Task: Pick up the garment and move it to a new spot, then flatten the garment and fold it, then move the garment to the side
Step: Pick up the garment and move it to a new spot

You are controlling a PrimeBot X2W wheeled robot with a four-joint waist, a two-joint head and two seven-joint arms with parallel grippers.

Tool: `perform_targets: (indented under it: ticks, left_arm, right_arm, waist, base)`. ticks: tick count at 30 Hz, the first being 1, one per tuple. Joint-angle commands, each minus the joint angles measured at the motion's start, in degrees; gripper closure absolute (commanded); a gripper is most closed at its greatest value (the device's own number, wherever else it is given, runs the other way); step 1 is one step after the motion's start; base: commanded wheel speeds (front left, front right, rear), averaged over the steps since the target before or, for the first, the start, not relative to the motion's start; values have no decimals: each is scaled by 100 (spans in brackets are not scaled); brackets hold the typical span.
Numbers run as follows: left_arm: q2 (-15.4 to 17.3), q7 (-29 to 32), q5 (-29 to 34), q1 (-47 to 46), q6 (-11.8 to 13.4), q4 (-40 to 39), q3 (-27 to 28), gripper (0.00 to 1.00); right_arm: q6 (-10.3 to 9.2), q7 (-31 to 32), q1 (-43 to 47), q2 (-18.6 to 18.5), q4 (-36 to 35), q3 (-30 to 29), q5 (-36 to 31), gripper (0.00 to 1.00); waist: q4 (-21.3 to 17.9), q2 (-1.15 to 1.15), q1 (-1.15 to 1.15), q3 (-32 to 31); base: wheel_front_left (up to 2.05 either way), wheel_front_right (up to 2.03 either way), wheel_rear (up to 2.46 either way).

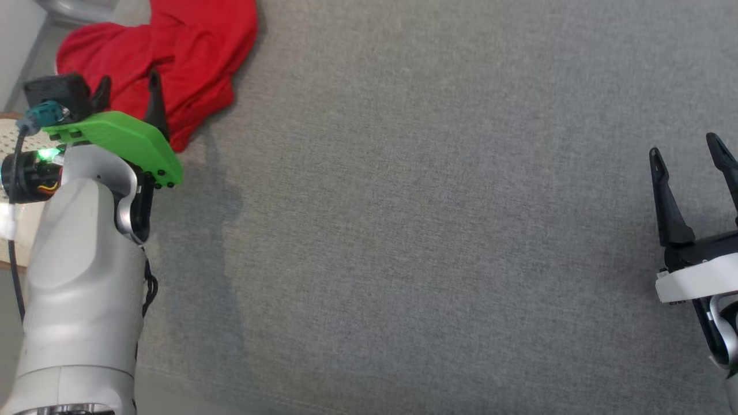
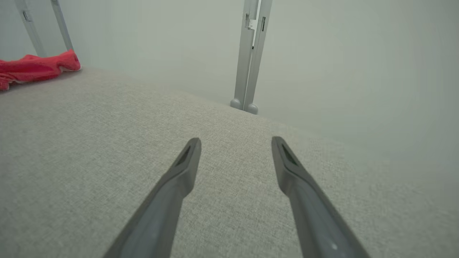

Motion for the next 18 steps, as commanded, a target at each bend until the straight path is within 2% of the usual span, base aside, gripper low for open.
perform_targets:
  ticks: [1,7,8,9,10,15,18]
  left_arm:
    - [77,89,-65,-271,41,253,41,0]
    - [371,590,-53,-680,174,1272,46,0]
    - [384,644,-67,-701,156,1390,35,12]
    - [390,664,-75,-711,122,1450,19,69]
    - [408,650,-32,-712,56,1485,-43,100]
    - [538,271,44,-578,-127,1269,-201,100]
    - [463,2,-188,-439,-251,728,-222,100]
  right_arm:
    - [-6,-14,-111,-27,-54,13,73,0]
    - [-6,-13,-120,119,-73,-38,119,0]
    - [-6,-2,-89,146,-25,-13,100,0]
    - [-6,-1,-70,176,-2,6,88,0]
    - [-6,-1,-51,237,18,-5,108,0]
    - [-5,0,114,521,181,80,139,0]
    - [-3,-1,244,725,286,118,136,0]
  waist:
    - [-908,0,0,1555]
    - [-1129,0,0,1420]
    - [-1147,0,0,1350]
    - [-1155,0,0,1291]
    - [-1152,0,0,1214]
    - [-1152,0,0,699]
    - [-1180,0,0,254]
  base:
    - [0,0,0]
    - [0,0,0]
    - [0,0,0]
    - [0,0,0]
    - [0,0,0]
    - [0,0,0]
    - [0,0,0]
